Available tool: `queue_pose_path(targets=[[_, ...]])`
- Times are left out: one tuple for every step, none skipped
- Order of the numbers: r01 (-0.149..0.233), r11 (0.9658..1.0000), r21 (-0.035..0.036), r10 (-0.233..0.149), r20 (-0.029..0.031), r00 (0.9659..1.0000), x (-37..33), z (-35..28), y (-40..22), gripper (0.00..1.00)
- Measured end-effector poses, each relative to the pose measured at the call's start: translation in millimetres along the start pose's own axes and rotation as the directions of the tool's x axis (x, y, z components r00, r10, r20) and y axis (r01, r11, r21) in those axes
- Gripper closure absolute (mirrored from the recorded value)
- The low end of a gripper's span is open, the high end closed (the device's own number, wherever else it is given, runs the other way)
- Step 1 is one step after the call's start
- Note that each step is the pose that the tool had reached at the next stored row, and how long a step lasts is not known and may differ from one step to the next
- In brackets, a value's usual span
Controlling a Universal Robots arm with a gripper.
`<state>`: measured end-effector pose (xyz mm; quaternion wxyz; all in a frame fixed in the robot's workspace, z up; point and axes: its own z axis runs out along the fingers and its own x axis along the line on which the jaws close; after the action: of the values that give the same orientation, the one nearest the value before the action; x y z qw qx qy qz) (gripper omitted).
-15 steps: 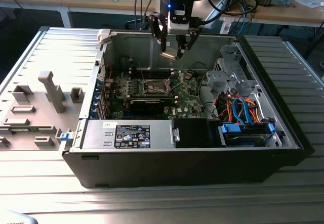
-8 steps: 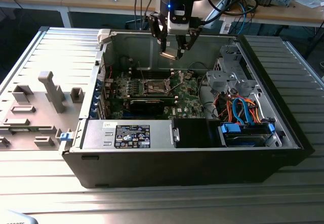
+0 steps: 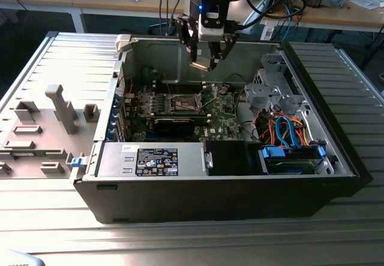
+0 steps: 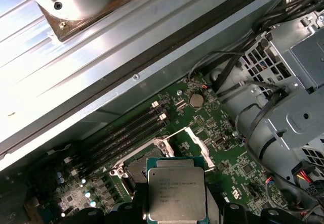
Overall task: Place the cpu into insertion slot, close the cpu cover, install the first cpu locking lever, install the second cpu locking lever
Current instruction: 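Place the cpu into insertion slot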
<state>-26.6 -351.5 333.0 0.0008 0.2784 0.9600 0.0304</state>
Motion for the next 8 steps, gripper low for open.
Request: queue_pose_path(targets=[[-0.001, 1.0000, 0.0000, 0.001, 0.0001, 1.0000, 0.0, 0.1, 0.0, 0.45], [-0.002, 1.0000, -0.0001, 0.002, 0.0001, 1.0000, 0.0, 0.1, 0.0, 0.45], [-0.003, 1.0000, -0.0001, 0.003, 0.0002, 1.0000, 0.0, 0.1, 0.0, 0.45], [-0.003, 1.0000, -0.0001, 0.003, 0.0001, 1.0000, 0.0, 0.1, 0.0, 0.45], [-0.003, 1.0000, -0.0001, 0.003, 0.0002, 1.0000, 0.0, 0.2, 0.0, 0.45], [-0.004, 1.0000, -0.0001, 0.004, 0.0002, 1.0000, 0.0, 0.2, 0.0, 0.45], [-0.004, 1.0000, -0.0001, 0.004, 0.0002, 1.0000, 0.0, 0.2, 0.0, 0.45], [-0.005, 1.0000, -0.0001, 0.005, 0.0002, 1.0000, 0.0, 0.2, 0.0, 0.45]])
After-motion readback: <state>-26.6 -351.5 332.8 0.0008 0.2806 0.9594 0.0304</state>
